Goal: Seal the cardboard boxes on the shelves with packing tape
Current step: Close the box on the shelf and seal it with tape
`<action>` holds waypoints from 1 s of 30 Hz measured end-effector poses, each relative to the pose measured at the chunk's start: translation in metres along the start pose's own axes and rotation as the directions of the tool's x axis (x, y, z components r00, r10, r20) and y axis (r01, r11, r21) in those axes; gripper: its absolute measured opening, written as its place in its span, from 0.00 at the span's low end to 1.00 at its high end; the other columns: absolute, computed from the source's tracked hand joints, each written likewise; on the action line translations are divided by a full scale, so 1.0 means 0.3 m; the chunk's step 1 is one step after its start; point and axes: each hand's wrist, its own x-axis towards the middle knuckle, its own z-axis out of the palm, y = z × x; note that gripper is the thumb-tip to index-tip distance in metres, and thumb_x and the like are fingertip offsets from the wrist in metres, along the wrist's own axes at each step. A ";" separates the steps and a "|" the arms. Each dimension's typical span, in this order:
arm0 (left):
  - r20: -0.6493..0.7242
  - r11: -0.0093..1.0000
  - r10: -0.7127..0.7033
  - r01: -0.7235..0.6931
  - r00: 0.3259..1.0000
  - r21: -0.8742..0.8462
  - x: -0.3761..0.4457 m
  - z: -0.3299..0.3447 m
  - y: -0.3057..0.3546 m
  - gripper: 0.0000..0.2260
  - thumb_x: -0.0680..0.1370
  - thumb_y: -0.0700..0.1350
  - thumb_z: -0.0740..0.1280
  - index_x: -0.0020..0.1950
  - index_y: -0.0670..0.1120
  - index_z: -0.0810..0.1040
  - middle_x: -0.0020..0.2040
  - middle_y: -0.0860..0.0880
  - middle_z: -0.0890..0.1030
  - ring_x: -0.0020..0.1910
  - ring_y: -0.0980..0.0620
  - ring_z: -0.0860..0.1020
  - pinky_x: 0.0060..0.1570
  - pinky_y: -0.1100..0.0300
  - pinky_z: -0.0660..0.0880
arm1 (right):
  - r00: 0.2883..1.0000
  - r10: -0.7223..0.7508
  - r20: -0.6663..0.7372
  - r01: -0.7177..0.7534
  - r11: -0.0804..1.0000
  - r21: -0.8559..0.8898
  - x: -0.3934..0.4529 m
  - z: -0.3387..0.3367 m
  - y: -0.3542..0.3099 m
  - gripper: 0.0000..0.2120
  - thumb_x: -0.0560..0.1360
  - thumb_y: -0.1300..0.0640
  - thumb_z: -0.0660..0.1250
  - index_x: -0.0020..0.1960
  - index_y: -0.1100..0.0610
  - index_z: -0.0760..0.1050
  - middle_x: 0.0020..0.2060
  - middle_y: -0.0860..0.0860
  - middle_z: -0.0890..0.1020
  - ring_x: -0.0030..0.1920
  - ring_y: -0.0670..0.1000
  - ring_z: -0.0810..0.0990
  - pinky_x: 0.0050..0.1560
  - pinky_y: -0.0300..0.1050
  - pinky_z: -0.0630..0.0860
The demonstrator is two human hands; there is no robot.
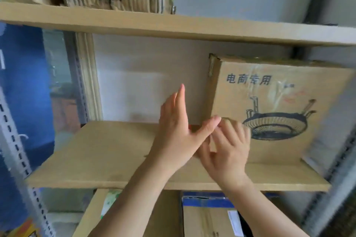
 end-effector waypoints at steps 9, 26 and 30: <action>-0.145 0.957 0.041 -0.081 0.989 -0.277 0.388 0.241 0.136 0.42 0.68 0.65 0.74 0.76 0.53 0.60 0.76 0.49 0.63 0.75 0.53 0.62 0.71 0.54 0.66 | 0.944 0.272 0.188 -0.176 0.894 -0.412 0.287 -0.243 0.539 0.31 0.81 0.38 0.54 0.74 0.59 0.65 0.73 0.55 0.70 0.74 0.57 0.64 0.77 0.53 0.55; -0.332 0.866 0.403 -0.473 0.853 -0.163 0.331 0.247 0.070 0.23 0.69 0.49 0.78 0.57 0.41 0.73 0.71 0.45 0.69 0.73 0.52 0.67 0.71 0.64 0.63 | 0.989 0.061 0.137 0.012 0.879 -0.477 0.227 -0.236 0.497 0.46 0.64 0.26 0.68 0.66 0.61 0.73 0.61 0.55 0.75 0.60 0.59 0.72 0.63 0.58 0.66; -0.209 0.859 0.478 -0.504 0.853 -0.094 0.247 0.192 0.022 0.32 0.64 0.54 0.80 0.62 0.45 0.74 0.71 0.43 0.63 0.74 0.57 0.61 0.71 0.67 0.62 | 0.997 0.043 0.063 -0.006 0.873 -0.489 0.070 -0.197 0.443 0.44 0.65 0.30 0.72 0.68 0.61 0.69 0.65 0.57 0.70 0.67 0.62 0.69 0.66 0.63 0.65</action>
